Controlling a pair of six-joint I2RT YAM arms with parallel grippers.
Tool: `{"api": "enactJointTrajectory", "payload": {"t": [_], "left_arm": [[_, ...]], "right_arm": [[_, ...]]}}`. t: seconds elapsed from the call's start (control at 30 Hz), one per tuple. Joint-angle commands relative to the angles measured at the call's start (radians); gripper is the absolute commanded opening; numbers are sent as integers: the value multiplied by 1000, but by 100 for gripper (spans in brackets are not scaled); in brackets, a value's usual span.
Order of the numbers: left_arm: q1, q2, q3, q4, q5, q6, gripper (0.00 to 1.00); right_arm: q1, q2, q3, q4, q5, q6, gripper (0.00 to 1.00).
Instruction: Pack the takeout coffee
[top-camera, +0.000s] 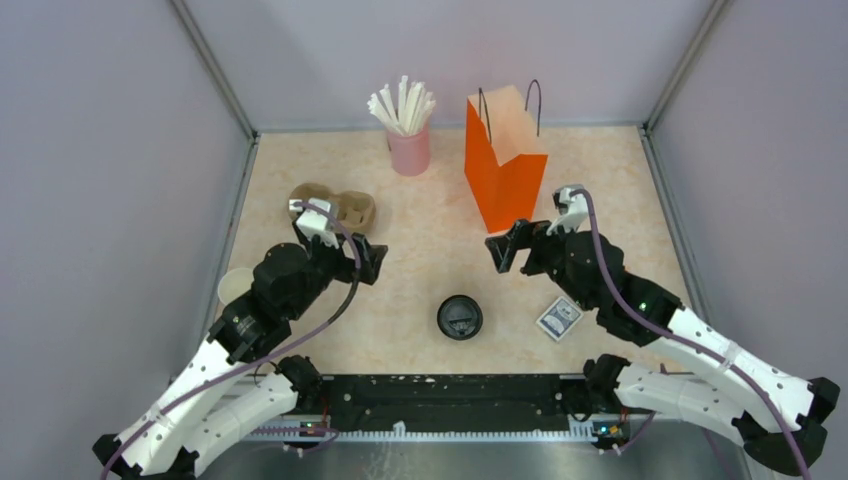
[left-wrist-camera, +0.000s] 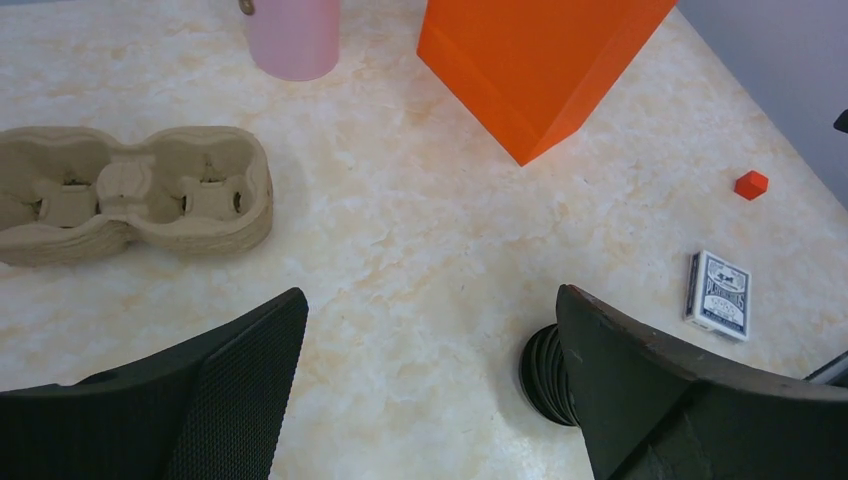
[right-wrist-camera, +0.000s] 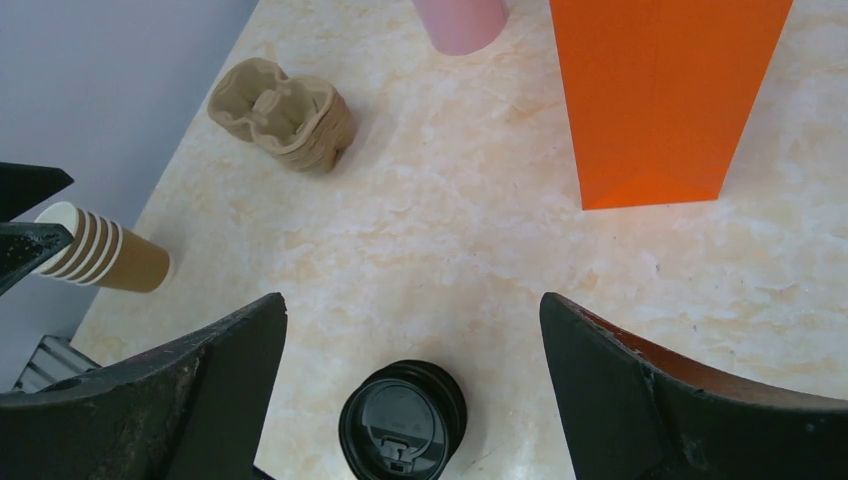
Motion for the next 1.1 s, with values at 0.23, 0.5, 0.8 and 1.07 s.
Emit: {"api": "enactJointTrajectory", "payload": {"t": [0.23, 0.5, 0.8, 1.07], "left_arm": [[-1, 120, 17, -42, -285, -112, 99], [130, 290, 139, -225, -460, -258, 99], [539, 323, 254, -426, -490, -426, 94], [686, 385, 270, -393, -734, -486, 88]], "right_arm": [[9, -21, -38, 45, -3, 15, 95], [10, -43, -84, 62, -14, 46, 95], [9, -98, -156, 140, -64, 46, 93], [10, -62, -140, 164, -126, 18, 91]]}}
